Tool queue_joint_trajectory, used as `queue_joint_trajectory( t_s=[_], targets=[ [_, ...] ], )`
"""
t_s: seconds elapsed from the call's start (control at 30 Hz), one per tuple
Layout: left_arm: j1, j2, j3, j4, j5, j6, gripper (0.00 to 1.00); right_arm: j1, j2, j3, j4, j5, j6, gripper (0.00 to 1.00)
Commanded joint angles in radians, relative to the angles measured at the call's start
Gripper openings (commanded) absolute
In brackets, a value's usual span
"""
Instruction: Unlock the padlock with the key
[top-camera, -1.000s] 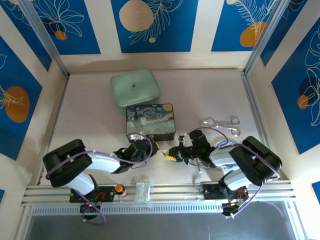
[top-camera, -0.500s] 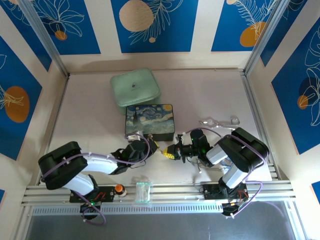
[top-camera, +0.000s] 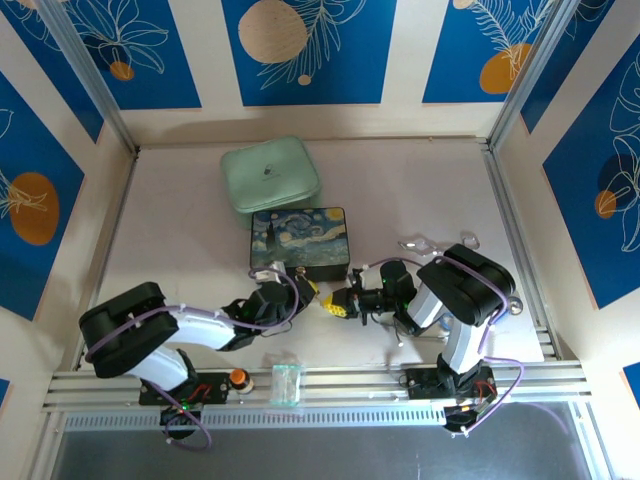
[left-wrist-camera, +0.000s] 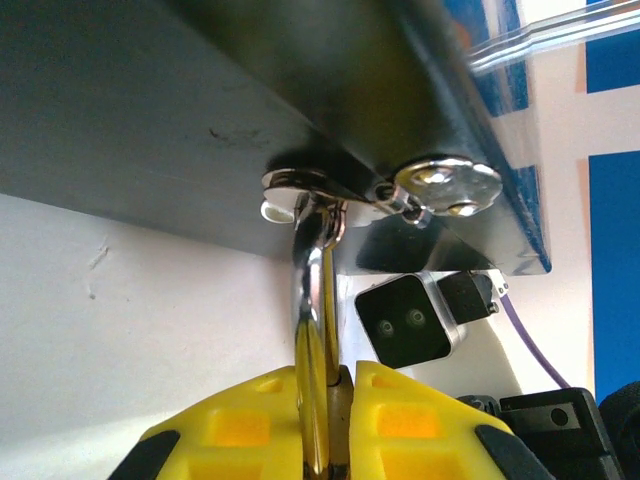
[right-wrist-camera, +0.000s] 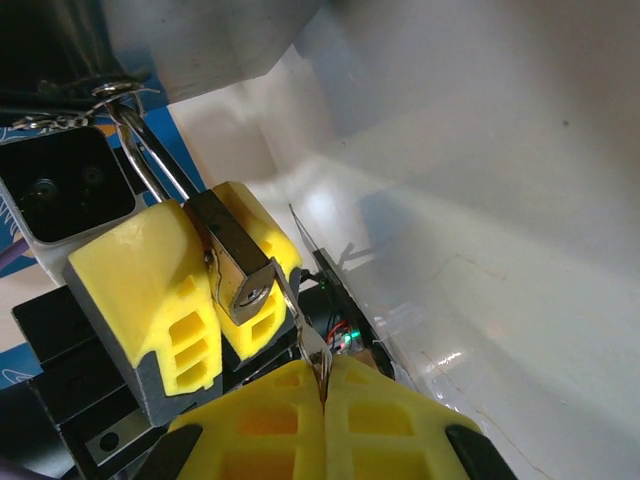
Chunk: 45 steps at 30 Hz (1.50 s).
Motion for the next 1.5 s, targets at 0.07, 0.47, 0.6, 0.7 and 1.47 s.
queue_joint_trajectory(
  t_s=[0.07,0.47,0.6,0.7,1.47],
  targets=[
    [0.001,-0.004,-0.006,0.104,-0.042,-0.010,0.00,-0.007,0.006,-0.025,0.083,-0.012,0.011,0.00],
    [0.003,-0.034,-0.026,0.111,-0.074,-0.016,0.00,-0.007,-0.017,-0.043,0.105,-0.030,0.028,0.00],
    [0.004,-0.034,-0.018,0.123,-0.068,-0.007,0.00,0.002,-0.009,-0.023,0.100,-0.032,0.028,0.00],
    [0.004,-0.033,-0.017,0.118,-0.061,-0.016,0.00,0.004,0.005,-0.012,0.125,-0.033,0.036,0.00],
    [0.004,-0.083,-0.015,0.065,-0.088,0.010,0.00,0.005,0.015,-0.031,0.112,-0.033,0.022,0.00]
  ],
)
